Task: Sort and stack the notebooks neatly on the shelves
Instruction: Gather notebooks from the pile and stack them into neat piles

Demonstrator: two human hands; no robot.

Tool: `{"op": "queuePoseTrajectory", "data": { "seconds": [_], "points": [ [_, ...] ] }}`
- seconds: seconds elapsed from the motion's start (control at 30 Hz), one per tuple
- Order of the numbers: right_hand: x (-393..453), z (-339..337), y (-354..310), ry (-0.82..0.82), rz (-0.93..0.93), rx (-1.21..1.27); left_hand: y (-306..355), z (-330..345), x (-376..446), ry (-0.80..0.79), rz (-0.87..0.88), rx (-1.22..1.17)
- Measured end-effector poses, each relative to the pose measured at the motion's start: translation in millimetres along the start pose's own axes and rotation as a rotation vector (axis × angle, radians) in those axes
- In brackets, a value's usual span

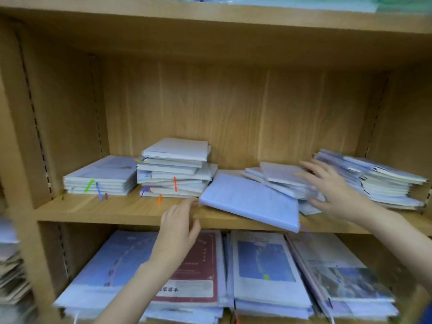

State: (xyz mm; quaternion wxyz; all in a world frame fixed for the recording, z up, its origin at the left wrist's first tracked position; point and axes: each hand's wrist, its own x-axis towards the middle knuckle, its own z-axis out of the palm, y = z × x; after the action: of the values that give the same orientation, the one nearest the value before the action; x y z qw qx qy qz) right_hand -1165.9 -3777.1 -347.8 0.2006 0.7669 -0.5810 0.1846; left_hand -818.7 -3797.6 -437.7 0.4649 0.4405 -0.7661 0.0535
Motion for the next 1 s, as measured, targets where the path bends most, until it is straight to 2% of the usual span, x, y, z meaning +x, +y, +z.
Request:
{"op": "queuePoseTrajectory", "data": {
  "seconds": [0.07,0.17,0.27,0.37,0.43,0.53,0.63,0.7,0.8,0.9,1.0],
  "points": [
    [-7.1,2.6,-21.8,-0.020,-0.236,-0.089,4.5,-0.2,-7.5,-0.021,-0.081,-0.021],
    [-18.1,31.4,-43.8,-0.049,-0.314,-0.100,12.5,-6.0,-9.8,-0.051,-0.084,-0.026],
    [-20.0,27.3,-59.0,0.141,-0.188,0.219,14.7,-17.4,-11.8,-0.074,-0.049,-0.047],
    [-27.4,11.9,-88.0,0.353,-0.285,0.217,12.0,-24.8,-12.5,-0.005,0.026,-0.063],
    [-32.4,8.9,-107.8,0.387,-0.328,0.254,15.0,-23.2,-9.0,0.015,0.115,-0.015],
    [-35.7,17.3,-118.4,0.286,-0.313,0.332,30.0,-12.3,-2.5,-0.002,0.293,0.119],
    [-40.5,27.8,-100.8,0.021,-0.247,0.377,43.4,-5.2,4.9,0.092,0.426,0.182],
    [-45.3,29.2,-83.0,-0.024,-0.132,0.385,46.5,-7.8,8.0,0.152,0.461,0.237],
    [-46.1,12.3,-73.7,0.155,-0.023,0.435,46.5,-24.0,10.9,0.166,0.413,0.124],
    [-41.1,-16.2,-91.0,0.426,-0.180,0.378,43.1,-45.3,6.9,0.147,0.356,-0.013],
    [-36.7,-40.6,-108.2,0.591,-0.269,0.280,44.6,-58.8,2.5,0.186,0.349,-0.052]
  ]
}}
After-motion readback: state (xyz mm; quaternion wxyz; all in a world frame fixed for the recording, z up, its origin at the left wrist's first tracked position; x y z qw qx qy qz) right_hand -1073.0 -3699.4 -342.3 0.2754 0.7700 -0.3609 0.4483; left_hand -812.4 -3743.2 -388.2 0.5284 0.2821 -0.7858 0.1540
